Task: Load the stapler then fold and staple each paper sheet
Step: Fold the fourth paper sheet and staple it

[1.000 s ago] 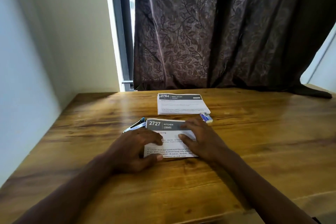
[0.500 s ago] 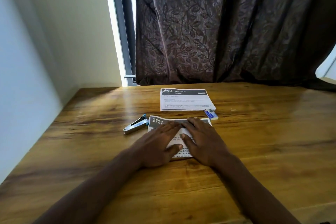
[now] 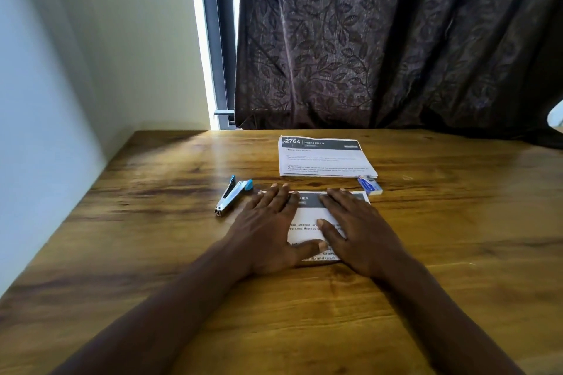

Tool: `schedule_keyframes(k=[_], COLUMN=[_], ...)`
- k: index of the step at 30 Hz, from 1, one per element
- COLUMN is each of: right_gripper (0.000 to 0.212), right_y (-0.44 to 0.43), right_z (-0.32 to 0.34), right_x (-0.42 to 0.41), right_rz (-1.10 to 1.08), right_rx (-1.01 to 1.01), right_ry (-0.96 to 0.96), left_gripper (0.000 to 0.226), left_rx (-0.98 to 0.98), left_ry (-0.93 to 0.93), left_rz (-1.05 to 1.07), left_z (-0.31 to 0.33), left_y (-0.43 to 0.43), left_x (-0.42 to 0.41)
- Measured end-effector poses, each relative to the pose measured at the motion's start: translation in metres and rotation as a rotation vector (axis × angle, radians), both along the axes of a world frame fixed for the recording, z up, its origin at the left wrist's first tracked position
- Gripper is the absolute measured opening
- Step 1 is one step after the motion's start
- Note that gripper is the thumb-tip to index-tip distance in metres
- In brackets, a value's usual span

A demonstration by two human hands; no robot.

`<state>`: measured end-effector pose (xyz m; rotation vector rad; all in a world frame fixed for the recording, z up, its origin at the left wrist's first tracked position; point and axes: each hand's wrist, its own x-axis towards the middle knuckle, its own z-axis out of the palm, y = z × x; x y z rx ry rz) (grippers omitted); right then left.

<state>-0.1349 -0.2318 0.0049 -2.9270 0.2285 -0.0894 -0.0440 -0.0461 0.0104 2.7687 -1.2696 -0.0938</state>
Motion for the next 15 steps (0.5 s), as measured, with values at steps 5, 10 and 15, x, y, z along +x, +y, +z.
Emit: schedule_keyframes(k=[5, 10, 15], right_gripper=[0.067, 0.073, 0.081], right_y=[0.016, 0.04, 0.045], right_z=[0.009, 0.011, 0.011], right_x=[0.0, -0.027, -0.034], right_rz=[-0.021, 0.045, 0.062], right_rx=[0.025, 0.056, 0.043], right_ry=[0.073, 0.118, 0.094], left_gripper=[0.09, 0.076, 0.079], left_rx=[0.026, 0.031, 0.018], left_ry=[-0.004, -0.021, -0.028], left_rz=[-0.022, -0.034, -0.041], left_z=[-0.003, -0.006, -0.008], left_y=[0.0, 0.0, 0.001], left_x=[0.003, 0.006, 0.006])
